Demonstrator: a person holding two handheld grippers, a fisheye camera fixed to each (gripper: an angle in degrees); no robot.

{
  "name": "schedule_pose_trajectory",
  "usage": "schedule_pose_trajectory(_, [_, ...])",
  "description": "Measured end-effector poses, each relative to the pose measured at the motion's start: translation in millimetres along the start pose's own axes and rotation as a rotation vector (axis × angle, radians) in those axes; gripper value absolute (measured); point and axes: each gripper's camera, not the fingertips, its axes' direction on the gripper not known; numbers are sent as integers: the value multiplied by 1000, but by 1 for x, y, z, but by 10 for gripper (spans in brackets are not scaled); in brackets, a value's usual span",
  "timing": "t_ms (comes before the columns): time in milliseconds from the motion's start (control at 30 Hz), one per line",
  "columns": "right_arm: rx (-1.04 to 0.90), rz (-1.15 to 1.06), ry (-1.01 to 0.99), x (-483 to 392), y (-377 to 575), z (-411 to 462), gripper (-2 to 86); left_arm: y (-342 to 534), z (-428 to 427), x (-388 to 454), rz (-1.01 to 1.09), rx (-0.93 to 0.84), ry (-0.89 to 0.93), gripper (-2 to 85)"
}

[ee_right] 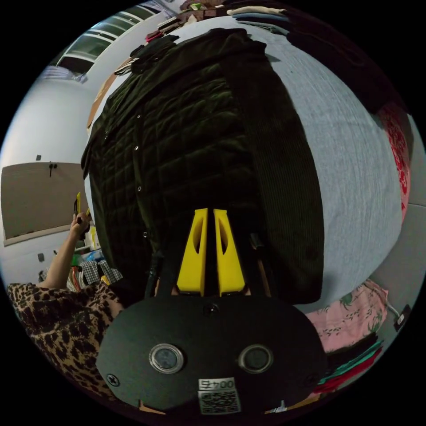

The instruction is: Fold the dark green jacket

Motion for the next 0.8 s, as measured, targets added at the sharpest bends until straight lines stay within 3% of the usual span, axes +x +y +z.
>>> schedule_pose_trajectory(233, [-31, 15, 123, -29, 2, 11, 36, -43, 3, -17, -52, -82, -31, 168])
schedule_pose_trajectory(500, [-22, 44, 123, -35, 11, 18, 33, -47, -3, -29, -132, -9, 85, 134])
schedule_pose_trajectory(667, [-10, 46, 95, -30, 18, 22, 30, -32, -16, -14, -69, 93, 2, 40])
schedule_pose_trajectory(800, [-2, 53, 59, -23, 22, 23, 28, -11, -29, 23, 92, 220, -97, 19])
